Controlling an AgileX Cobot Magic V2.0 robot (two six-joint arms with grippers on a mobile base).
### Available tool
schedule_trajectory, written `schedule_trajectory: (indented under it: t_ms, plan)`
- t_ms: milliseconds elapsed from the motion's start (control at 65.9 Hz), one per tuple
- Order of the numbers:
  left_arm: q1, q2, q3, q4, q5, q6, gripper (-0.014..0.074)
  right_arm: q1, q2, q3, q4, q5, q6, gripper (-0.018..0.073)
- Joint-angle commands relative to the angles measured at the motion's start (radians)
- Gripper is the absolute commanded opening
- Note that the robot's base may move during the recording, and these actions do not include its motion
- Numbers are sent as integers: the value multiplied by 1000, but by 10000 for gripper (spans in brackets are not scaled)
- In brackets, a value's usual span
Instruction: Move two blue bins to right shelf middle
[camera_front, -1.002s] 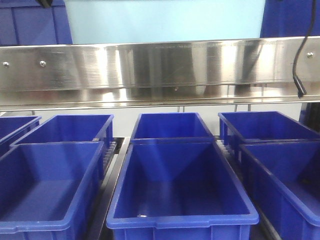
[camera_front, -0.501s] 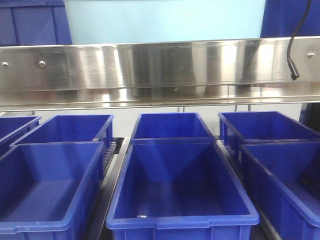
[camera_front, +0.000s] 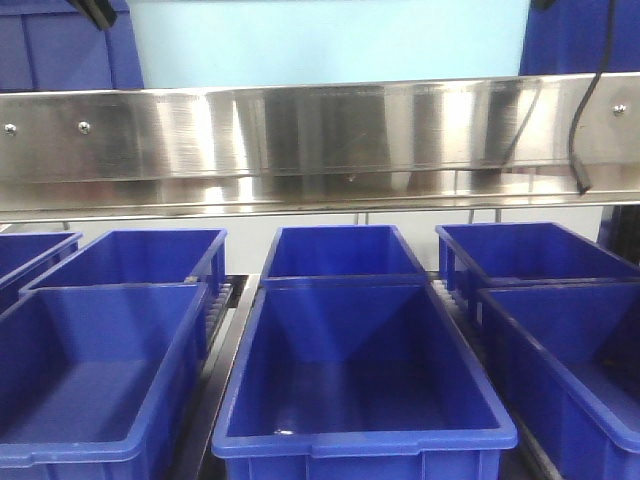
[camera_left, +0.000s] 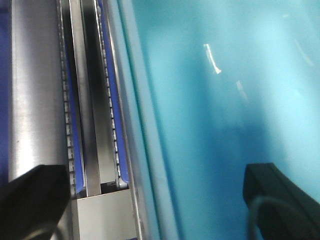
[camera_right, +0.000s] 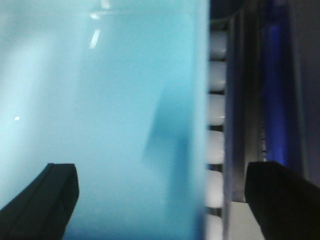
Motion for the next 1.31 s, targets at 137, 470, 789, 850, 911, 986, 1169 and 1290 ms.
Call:
schedule_trajectory:
  t_ms: [137, 470, 789, 850, 911, 986, 1169, 1290]
  plan:
    - [-2, 2, -6, -9, -2, -1, 437, -6, 12, -4, 22, -9, -5, 374]
    - [-4, 2, -6, -66, -2, -1, -111, -6, 11, -4, 22, -9, -5, -154]
    - [-4, -11, -23, -133, -2, -1, -111, -6, -38, -6, 22, -9, -5, -154]
    - [-4, -17, -49, -143, -2, -1, -111, -6, -60, -6, 22, -19, -5, -154]
    - [-6, -21, -86, -146, -2, -1, -111, -6, -80, -8, 22, -38, -5, -154]
    - [-6, -25, -158, -146, -2, -1, -111, -6, -100, -24, 20, -61, -5, -154]
    - [-6, -27, -331, -146, -5, -1, -111, -6, -132, -87, 20, -121, -5, -154]
    - [-6, -27, -426, -146, -20, -1, -111, -6, -143, -135, 20, -163, -5, -154]
